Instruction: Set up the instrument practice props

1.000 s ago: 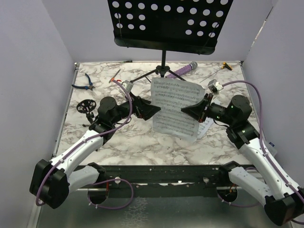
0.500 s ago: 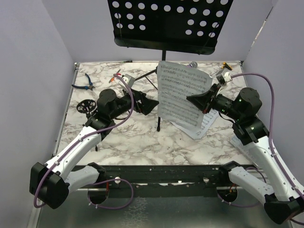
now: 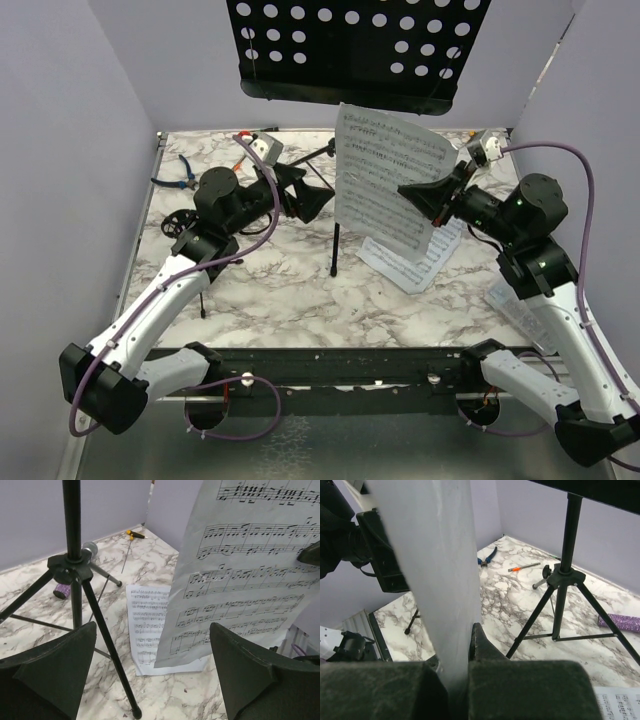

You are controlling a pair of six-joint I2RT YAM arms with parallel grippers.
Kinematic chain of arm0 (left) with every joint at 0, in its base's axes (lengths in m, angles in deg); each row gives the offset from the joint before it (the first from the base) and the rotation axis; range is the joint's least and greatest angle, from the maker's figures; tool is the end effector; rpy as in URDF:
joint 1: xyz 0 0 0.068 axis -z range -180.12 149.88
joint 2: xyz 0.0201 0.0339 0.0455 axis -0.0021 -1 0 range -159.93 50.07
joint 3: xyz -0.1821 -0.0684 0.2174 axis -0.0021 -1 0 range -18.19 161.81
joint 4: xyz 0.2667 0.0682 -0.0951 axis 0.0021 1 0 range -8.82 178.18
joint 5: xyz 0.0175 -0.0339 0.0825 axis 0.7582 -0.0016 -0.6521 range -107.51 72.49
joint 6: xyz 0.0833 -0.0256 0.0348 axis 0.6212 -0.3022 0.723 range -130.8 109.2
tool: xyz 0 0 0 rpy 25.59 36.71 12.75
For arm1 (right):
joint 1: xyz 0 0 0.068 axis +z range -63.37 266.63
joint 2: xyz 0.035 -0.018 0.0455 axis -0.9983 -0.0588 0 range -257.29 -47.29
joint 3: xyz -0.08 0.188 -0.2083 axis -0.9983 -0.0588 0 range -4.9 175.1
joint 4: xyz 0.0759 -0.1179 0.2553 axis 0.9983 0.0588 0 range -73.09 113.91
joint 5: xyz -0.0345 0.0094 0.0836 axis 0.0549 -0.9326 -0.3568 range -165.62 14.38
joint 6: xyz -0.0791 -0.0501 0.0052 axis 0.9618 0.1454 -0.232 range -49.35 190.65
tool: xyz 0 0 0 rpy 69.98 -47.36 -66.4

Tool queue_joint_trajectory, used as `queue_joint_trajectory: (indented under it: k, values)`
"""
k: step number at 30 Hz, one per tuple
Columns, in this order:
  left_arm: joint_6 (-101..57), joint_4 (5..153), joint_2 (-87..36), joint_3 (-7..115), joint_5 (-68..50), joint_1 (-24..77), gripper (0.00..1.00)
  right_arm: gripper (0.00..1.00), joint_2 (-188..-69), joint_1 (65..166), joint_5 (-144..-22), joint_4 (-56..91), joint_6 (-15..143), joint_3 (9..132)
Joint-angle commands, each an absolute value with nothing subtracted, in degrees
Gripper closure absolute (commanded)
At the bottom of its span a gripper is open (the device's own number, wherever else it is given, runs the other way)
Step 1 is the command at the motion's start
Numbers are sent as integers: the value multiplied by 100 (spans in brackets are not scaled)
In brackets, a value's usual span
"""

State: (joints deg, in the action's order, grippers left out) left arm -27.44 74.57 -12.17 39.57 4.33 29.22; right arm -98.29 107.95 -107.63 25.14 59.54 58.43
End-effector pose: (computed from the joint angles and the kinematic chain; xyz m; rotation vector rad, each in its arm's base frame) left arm 0.2644 -0.1846 0.4083 0.4890 1.5349 -0.9211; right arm 0.2113 0.1307 0.4620 -0.5954 1.4569 0.8654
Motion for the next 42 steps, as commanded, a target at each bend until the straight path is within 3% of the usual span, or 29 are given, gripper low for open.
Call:
queue_joint_trajectory:
  k: [1,7,12,18,29,34,36,42]
  values:
    - [-2673,7471,-1413,4347,1016,2897,8,100,-9983,10817,-11150,2474,5905,6065]
    - [-3450,6345,-1600,4272,2255,2897,16,100,-10163,10816,-12140,2113,5657,6108]
    - [-4105,5468,-1867,4151,3081,2914,34,100,-10170,10816,-12289,1676,5386,5987]
    - [-4588,4732,-1953,3840,3212,2954,57,100,-10301,10823,-12482,1154,5106,5876]
    - [-4640,4559,-1886,3670,3264,2976,62,100,-10529,10818,-12581,1238,5270,5803]
    - [-4626,4553,-1920,3611,3303,2985,95,99,-10568,10816,-12569,1186,5286,5744]
    - [-4601,4550,-1924,3582,3263,2988,100,99,-10596,10817,-12484,1251,5316,5751]
    - [-4511,4550,-1820,3450,3024,2985,100,77,-10573,10819,-12010,1585,5508,5778]
